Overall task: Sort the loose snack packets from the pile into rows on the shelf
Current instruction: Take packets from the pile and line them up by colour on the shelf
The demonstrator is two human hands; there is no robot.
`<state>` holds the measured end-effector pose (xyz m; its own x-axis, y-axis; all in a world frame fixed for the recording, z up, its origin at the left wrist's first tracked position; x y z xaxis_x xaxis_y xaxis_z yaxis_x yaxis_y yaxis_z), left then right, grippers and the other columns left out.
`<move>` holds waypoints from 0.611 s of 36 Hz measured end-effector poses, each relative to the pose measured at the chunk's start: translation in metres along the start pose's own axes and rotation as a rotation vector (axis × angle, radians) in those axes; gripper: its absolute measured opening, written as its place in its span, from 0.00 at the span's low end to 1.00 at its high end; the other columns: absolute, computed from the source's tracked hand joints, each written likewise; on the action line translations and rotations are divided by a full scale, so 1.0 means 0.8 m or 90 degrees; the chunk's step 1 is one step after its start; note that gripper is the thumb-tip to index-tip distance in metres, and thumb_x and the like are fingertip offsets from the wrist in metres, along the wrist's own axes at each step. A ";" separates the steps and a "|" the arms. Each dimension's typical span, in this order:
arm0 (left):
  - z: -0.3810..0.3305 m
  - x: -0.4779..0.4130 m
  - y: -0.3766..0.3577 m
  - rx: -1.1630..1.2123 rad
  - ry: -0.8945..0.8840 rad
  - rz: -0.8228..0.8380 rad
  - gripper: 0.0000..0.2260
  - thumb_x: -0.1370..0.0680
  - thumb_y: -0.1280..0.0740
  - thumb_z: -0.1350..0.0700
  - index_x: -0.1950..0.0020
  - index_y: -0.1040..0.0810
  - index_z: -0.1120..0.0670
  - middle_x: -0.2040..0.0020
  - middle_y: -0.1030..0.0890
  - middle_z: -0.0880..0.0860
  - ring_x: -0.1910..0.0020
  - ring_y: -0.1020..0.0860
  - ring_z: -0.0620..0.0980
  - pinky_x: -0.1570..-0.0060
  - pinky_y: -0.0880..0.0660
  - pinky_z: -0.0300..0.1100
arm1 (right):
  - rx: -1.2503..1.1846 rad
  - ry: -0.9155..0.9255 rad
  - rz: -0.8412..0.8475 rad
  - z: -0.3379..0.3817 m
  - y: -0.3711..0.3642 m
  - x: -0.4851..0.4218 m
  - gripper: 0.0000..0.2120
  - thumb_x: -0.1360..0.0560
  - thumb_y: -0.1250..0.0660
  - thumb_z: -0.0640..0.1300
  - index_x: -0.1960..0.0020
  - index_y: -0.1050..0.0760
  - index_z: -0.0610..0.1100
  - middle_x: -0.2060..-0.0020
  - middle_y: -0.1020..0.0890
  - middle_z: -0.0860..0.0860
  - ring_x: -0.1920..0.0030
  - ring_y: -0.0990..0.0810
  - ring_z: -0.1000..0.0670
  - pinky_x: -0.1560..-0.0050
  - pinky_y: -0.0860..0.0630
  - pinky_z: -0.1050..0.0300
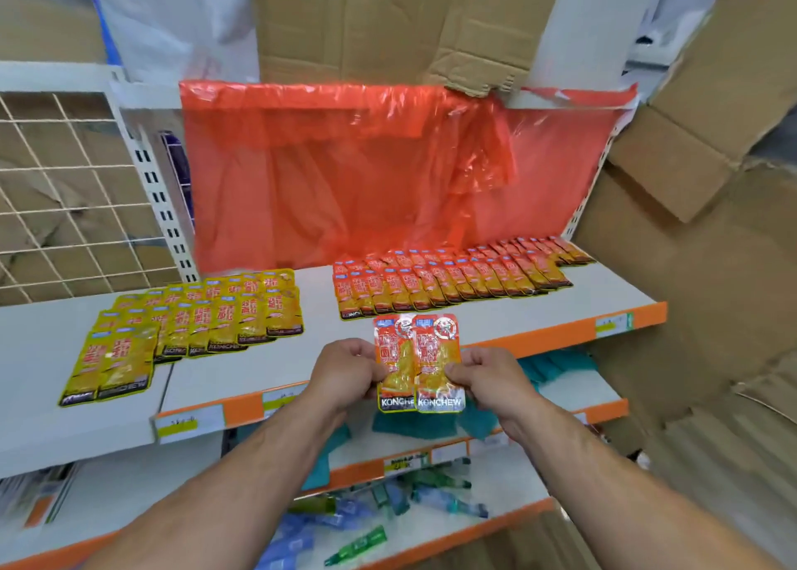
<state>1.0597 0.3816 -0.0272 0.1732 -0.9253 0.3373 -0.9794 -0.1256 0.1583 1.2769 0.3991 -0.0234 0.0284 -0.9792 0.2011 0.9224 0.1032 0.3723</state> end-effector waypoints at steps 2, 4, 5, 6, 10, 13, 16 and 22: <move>-0.009 -0.012 -0.010 0.005 0.000 0.004 0.04 0.27 0.32 0.70 0.55 0.21 0.64 0.66 0.19 0.58 0.76 0.24 0.49 0.78 0.31 0.35 | -0.007 -0.006 -0.001 -0.003 0.007 -0.018 0.17 0.24 0.29 0.40 0.67 0.34 0.45 0.71 0.34 0.46 0.72 0.36 0.52 0.70 0.37 0.62; -0.014 -0.028 -0.023 0.017 0.008 0.016 0.04 0.26 0.33 0.70 0.56 0.22 0.62 0.64 0.18 0.59 0.74 0.21 0.50 0.78 0.26 0.38 | -0.010 -0.014 -0.010 -0.005 0.016 -0.035 0.16 0.25 0.28 0.40 0.66 0.31 0.44 0.72 0.32 0.46 0.71 0.34 0.50 0.68 0.36 0.59; -0.015 -0.037 -0.030 0.034 0.020 0.025 0.05 0.26 0.33 0.70 0.56 0.22 0.62 0.61 0.17 0.61 0.70 0.18 0.54 0.74 0.21 0.44 | -0.014 -0.019 -0.013 -0.006 0.020 -0.045 0.16 0.25 0.28 0.40 0.66 0.31 0.43 0.72 0.32 0.47 0.71 0.34 0.49 0.68 0.36 0.58; -0.016 -0.046 -0.037 0.052 0.032 0.031 0.05 0.26 0.33 0.71 0.56 0.22 0.62 0.59 0.17 0.62 0.67 0.17 0.56 0.70 0.19 0.48 | -0.021 -0.028 -0.014 -0.008 0.025 -0.054 0.16 0.24 0.28 0.40 0.66 0.32 0.43 0.73 0.32 0.47 0.72 0.34 0.49 0.69 0.36 0.58; -0.038 -0.096 -0.064 0.021 0.011 0.051 0.08 0.27 0.31 0.71 0.59 0.25 0.59 0.65 0.24 0.60 0.72 0.25 0.53 0.72 0.26 0.40 | -0.001 -0.055 -0.034 -0.015 0.053 -0.094 0.10 0.24 0.29 0.42 0.59 0.29 0.43 0.67 0.30 0.43 0.67 0.33 0.48 0.72 0.37 0.60; -0.059 -0.128 -0.095 0.009 0.000 0.077 0.11 0.27 0.30 0.71 0.60 0.28 0.59 0.67 0.29 0.57 0.75 0.30 0.50 0.71 0.29 0.43 | -0.003 -0.066 -0.051 -0.016 0.084 -0.117 0.10 0.23 0.30 0.41 0.59 0.29 0.43 0.65 0.30 0.43 0.66 0.32 0.48 0.70 0.36 0.59; -0.076 -0.155 -0.129 0.003 -0.011 0.091 0.13 0.29 0.29 0.71 0.64 0.27 0.57 0.71 0.28 0.56 0.77 0.29 0.49 0.70 0.29 0.42 | -0.008 -0.073 -0.085 -0.021 0.122 -0.135 0.11 0.23 0.30 0.41 0.63 0.29 0.43 0.70 0.28 0.47 0.71 0.32 0.51 0.71 0.38 0.60; -0.097 -0.203 -0.199 -0.016 -0.024 0.108 0.15 0.30 0.30 0.73 0.68 0.27 0.56 0.73 0.28 0.54 0.78 0.29 0.48 0.72 0.32 0.37 | -0.019 -0.088 -0.144 -0.041 0.186 -0.165 0.17 0.24 0.31 0.38 0.67 0.35 0.46 0.72 0.36 0.48 0.77 0.39 0.54 0.77 0.43 0.64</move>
<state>1.1957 0.5799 -0.0352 0.0018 -0.9451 0.3267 -0.9912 0.0416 0.1256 1.4233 0.5378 -0.0244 -0.2303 -0.9433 0.2389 0.9104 -0.1221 0.3952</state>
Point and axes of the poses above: each hand's wrist, its own x-axis away from the middle knuckle, its own y-axis out of the back of the hand, z = x × y, the point moved 10 cm from there along -x, towards the middle knuckle
